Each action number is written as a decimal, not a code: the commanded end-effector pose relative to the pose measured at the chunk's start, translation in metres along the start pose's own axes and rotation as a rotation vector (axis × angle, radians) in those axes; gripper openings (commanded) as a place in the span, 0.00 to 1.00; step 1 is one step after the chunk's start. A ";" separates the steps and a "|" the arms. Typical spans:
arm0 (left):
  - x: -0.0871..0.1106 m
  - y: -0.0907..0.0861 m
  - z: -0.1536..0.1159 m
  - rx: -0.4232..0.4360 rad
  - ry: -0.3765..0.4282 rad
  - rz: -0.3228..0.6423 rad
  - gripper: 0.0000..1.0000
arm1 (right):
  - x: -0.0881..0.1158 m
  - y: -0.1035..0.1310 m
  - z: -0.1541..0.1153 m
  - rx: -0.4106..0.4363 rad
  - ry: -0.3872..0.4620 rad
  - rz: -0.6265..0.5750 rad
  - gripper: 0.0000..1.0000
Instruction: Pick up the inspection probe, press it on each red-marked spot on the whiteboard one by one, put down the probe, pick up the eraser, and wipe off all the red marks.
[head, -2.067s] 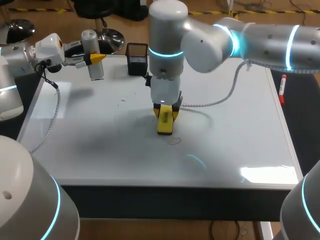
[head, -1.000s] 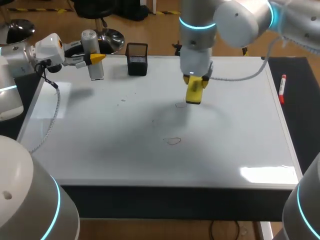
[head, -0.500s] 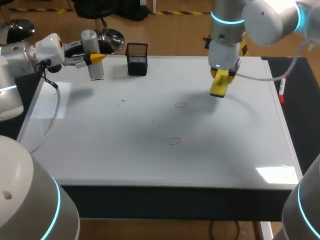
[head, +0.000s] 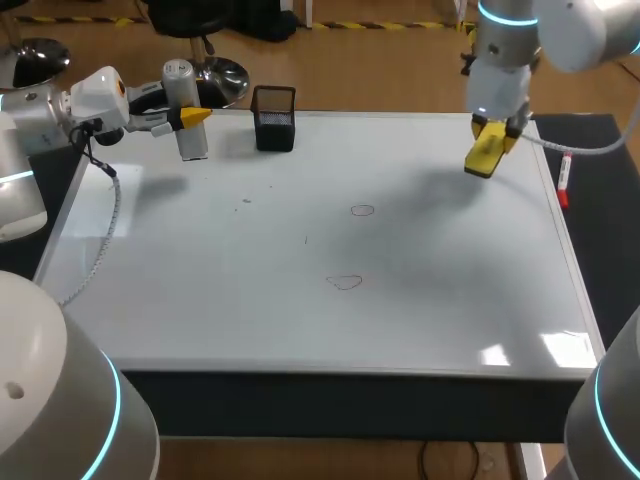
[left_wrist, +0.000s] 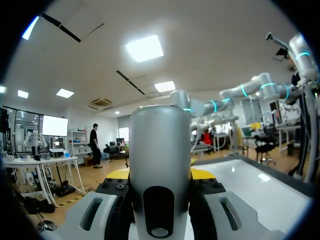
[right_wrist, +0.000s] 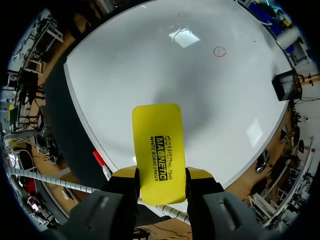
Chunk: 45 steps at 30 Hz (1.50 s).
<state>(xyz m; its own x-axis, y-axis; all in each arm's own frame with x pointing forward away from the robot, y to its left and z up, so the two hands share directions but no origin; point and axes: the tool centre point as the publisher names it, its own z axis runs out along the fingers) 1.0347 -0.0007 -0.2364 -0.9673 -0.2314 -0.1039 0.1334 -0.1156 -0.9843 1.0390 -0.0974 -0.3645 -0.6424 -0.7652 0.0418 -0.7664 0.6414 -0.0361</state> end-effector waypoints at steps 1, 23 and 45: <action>0.001 -0.001 0.000 0.000 -0.001 0.002 0.00 | -0.002 -0.019 0.002 -0.022 0.007 0.007 0.00; 0.001 -0.001 0.000 0.000 -0.001 0.002 0.00 | -0.006 -0.042 -0.003 -0.037 0.032 0.060 0.00; 0.016 -0.007 0.025 0.011 0.052 0.005 0.00 | -0.006 -0.042 -0.003 -0.037 0.032 0.060 0.00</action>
<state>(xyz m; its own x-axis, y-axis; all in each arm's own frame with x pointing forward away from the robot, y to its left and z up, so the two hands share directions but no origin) 1.0232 -0.0157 -0.2300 -0.9752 -0.1873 -0.1180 0.1433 -0.1279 -0.9814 1.0737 -0.1185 -0.3608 -0.6874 -0.7229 0.0692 -0.7248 0.6889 -0.0028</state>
